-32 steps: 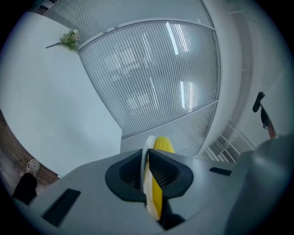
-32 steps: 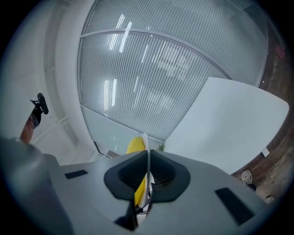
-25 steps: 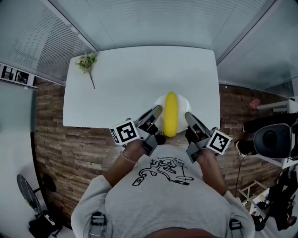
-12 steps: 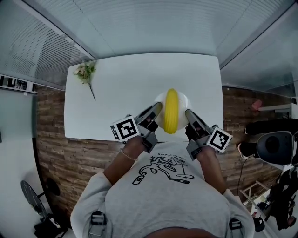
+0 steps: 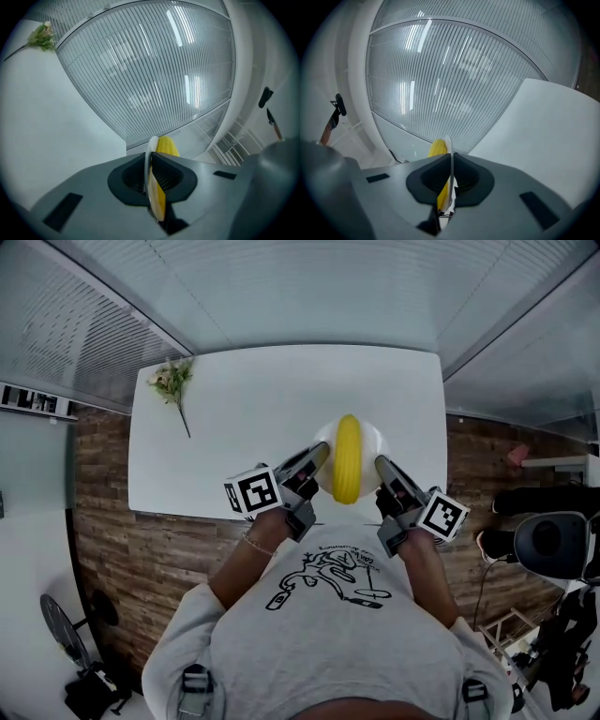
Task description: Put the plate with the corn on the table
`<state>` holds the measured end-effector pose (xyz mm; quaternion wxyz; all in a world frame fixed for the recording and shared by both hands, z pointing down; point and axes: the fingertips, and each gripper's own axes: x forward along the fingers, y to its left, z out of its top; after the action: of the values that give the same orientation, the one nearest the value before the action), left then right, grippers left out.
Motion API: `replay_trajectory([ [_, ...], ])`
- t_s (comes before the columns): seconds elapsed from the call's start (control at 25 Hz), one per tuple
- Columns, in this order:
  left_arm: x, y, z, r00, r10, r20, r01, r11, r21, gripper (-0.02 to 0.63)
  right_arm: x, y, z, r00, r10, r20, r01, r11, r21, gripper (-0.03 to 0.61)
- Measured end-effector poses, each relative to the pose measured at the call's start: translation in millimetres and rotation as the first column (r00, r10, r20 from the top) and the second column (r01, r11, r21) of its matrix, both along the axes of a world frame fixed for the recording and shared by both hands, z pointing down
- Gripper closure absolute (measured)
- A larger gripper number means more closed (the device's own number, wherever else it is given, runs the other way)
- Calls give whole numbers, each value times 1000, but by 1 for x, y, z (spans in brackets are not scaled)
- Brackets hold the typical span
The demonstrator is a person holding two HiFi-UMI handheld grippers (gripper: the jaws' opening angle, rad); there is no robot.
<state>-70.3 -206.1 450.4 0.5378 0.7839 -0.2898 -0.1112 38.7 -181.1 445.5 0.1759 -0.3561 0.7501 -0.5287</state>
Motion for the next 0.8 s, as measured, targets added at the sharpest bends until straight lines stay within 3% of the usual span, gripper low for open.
replay_trajectory([
  [0.32,6,-4,22,999,38,7,-38,999,-30,577,5,-4,18,1000,5,-12,-6,1000,-25,560],
  [0.52,32,-20,50,998,60,29,-58,997,-55,577,28,-21,47,1000,5,-22,-6,999,-40,555],
  [0.8,36,-25,85,994,83,71,-77,994,-81,577,37,-24,92,995,11,-103,-23,993,-120,548],
])
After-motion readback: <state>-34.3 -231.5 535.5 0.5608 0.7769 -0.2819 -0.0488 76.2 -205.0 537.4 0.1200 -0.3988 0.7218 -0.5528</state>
